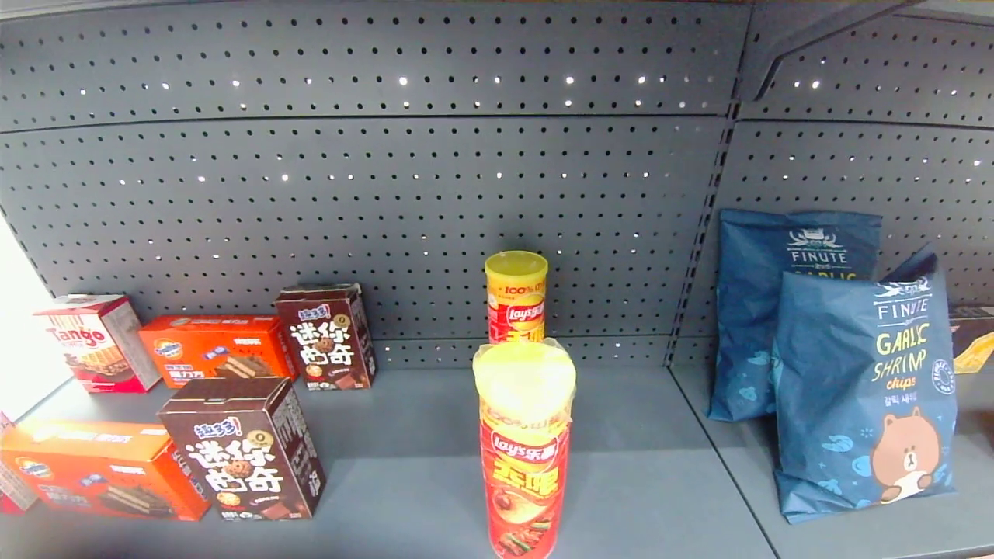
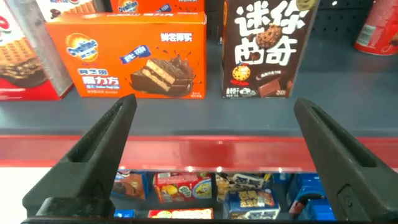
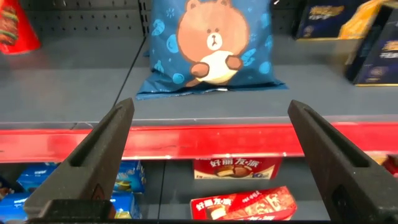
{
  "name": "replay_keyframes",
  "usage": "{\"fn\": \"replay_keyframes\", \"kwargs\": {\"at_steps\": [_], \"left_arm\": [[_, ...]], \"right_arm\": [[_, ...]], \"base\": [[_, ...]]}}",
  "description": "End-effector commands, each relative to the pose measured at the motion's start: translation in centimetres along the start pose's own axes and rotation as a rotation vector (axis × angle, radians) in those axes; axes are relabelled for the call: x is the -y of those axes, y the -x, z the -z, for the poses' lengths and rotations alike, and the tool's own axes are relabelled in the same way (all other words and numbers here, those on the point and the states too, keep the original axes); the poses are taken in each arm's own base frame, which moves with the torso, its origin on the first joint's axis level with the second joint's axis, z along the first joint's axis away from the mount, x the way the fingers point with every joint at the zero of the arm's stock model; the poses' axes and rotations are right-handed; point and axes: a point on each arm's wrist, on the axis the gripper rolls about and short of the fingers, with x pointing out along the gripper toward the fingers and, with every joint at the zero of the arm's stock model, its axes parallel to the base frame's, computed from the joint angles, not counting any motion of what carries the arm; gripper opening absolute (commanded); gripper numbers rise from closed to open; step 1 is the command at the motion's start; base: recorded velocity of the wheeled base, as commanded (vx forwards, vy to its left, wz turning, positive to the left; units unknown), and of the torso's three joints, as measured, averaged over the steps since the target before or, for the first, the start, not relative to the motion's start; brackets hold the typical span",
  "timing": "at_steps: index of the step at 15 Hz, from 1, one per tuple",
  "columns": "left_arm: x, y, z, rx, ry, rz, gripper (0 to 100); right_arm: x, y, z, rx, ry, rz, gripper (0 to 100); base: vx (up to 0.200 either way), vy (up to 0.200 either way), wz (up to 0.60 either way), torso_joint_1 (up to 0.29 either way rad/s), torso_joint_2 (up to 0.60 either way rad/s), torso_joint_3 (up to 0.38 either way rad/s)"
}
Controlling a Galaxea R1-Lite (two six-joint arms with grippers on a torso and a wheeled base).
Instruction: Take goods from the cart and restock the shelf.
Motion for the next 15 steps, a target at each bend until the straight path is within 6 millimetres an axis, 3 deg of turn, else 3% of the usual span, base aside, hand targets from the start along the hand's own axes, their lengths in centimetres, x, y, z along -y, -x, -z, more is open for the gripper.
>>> {"fn": "replay_keyframes", "kwargs": {"at_steps": [1,3,6,15], "left_arm": [[0.0,0.03,0.02,0.002,0.0,0.002,100],[0.0,0.03,0.02,0.003,-0.007,0.003,100],[0.0,0.03,0.02,0.003,-0.007,0.005,100],[0.04,0.03,0.02,0.003,-0.021,0.02,100]], "right_arm": [[0.0,-0.01,0.02,-0.003,0.0,0.0,100],[0.0,-0.01,0.02,-0.003,0.0,0.0,100],[0.0,-0.01,0.02,-0.003,0.0,0.0,100],[0.01,-0.01,0.02,-0.003,0.0,0.001,100]], "base": [[0.0,0.0,0.0,0.0,0.0,0.0],[0.0,0.0,0.0,0.0,0.0,0.0],[0.0,0.2,0.0,0.001,0.0,0.004],[0.0,0.0,0.0,0.0,0.0,0.0]]}}
